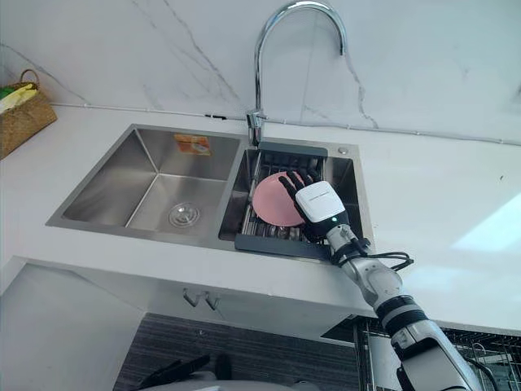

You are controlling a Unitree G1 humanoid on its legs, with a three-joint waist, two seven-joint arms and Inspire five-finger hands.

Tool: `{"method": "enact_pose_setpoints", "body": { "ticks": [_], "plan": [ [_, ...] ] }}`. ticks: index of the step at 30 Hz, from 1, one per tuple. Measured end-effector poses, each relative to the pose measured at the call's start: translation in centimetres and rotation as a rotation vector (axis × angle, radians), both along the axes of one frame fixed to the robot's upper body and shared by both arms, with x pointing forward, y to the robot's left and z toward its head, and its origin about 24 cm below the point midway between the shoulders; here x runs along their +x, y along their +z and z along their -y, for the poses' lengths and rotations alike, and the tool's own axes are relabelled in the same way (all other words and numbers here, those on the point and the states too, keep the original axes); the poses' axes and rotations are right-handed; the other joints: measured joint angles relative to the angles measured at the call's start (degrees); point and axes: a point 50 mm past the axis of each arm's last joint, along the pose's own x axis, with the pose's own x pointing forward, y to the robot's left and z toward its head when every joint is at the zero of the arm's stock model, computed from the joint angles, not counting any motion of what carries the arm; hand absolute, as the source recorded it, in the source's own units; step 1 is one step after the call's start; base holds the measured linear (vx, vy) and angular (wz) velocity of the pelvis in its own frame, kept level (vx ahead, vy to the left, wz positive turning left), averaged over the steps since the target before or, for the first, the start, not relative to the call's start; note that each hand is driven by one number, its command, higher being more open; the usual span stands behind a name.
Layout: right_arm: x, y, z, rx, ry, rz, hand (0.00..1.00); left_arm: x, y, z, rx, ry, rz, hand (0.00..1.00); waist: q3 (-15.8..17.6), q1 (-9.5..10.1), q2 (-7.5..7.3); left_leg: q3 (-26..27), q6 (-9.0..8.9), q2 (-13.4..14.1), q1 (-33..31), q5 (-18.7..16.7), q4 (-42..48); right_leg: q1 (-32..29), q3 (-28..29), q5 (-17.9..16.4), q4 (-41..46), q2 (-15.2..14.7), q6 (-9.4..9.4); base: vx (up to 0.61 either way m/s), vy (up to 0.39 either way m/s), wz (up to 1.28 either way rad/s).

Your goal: Walk over to the sink, pick up the cup, carry it to the dishwasher, place the cup inside the dishwasher, then close the dishwasher door

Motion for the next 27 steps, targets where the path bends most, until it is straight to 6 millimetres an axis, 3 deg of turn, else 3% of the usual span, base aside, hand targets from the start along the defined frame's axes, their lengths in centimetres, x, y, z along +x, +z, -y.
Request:
{"method": "enact_pose_setpoints", "body": {
  "ticks": [1, 13, 27],
  "plan": [
    [0.04, -0.02, 0.22, 0.034, -0.021, -0.012, 0.00, 0.00, 0.00, 0.00, 0.000, 0.000, 0.000, 1.00, 0.0, 0.02, 0.00, 0.0, 0.01, 0.0, 0.0, 0.0, 0.0, 0.0, 0.0, 0.0, 0.0, 0.0, 0.00, 0.00, 0.000, 0.00],
    [-0.13, -0.56, 0.94, 0.073, -0.025, -0.027, 0.00, -0.05, -0.01, -0.01, 0.000, -0.004, -0.003, 1.00, -0.2, 0.17, -0.05, -0.9, -0.02, -0.1, 0.1, 0.3, 0.0, 0.4, -0.7, 0.0, 0.1, 0.0, -0.04, 0.00, 0.000, 0.03],
    [-0.62, -0.65, 0.59, -0.030, 0.111, 0.039, 0.00, 0.00, 0.03, -0.09, -0.007, -0.008, 0.008, 1.00, -0.4, 1.02, -0.38, -1.6, -0.11, 0.0, 0.0, 0.5, 0.0, 0.6, -1.3, -0.1, 0.0, 0.3, -0.17, 0.00, 0.000, 0.01]
  ]
}}
